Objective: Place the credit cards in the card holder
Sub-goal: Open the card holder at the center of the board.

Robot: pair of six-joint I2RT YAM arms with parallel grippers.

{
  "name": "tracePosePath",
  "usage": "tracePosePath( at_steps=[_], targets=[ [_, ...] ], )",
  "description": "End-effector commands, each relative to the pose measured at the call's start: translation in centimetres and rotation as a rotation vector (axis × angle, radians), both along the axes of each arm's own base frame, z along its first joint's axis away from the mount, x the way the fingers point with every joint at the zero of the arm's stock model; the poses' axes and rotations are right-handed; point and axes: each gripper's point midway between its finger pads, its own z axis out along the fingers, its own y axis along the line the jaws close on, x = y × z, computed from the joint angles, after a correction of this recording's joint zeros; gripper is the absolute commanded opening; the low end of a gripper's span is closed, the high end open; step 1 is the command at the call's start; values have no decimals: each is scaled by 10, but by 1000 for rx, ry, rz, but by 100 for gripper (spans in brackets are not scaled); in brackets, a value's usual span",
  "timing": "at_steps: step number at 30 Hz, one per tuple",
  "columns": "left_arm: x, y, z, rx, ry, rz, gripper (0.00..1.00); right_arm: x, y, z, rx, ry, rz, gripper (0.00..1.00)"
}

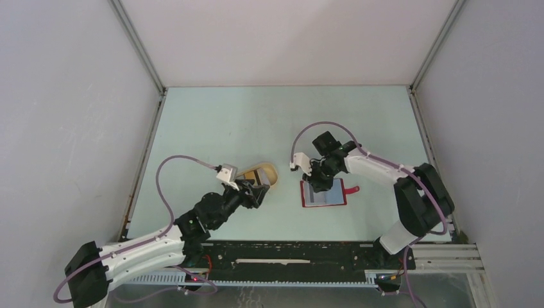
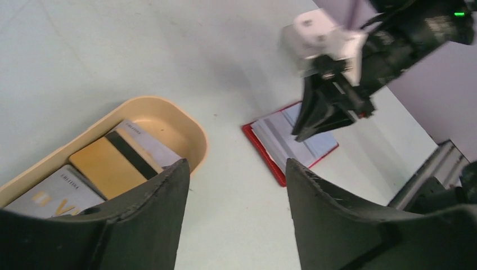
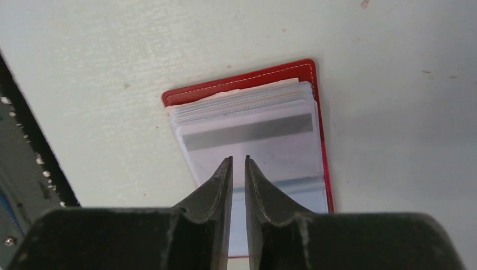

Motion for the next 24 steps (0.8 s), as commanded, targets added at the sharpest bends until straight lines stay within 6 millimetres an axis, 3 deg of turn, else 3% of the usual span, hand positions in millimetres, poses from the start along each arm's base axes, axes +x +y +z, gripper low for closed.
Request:
tracePosePath(
  at_steps=[1,3,5,7,8,11,15,21,24],
  targets=[
    [16,25,-9,38,0,133,72,10,19,79,174,-154,36,23],
    [23,30,-9,40,26,163,75,13,23,115,253,-230,44,31],
    [30,33,-10,39,62,174,76,16,25,148,337,-282,26,55],
    [35,32,-12,30,101,171,76,11,29,166,418,-231,-13,82],
    [37,31,-14,27,126,172,76,4,33,170,454,-172,0,88],
    [44,33,-28,46,211,196,75,-9,45,164,496,45,-16,86],
    [50,32,-40,104,316,241,76,-12,52,145,484,170,-44,77],
    [63,30,-37,147,369,303,74,4,53,125,454,218,-166,75],
    [65,39,-33,163,338,333,73,11,60,129,497,264,-228,74]
  ],
)
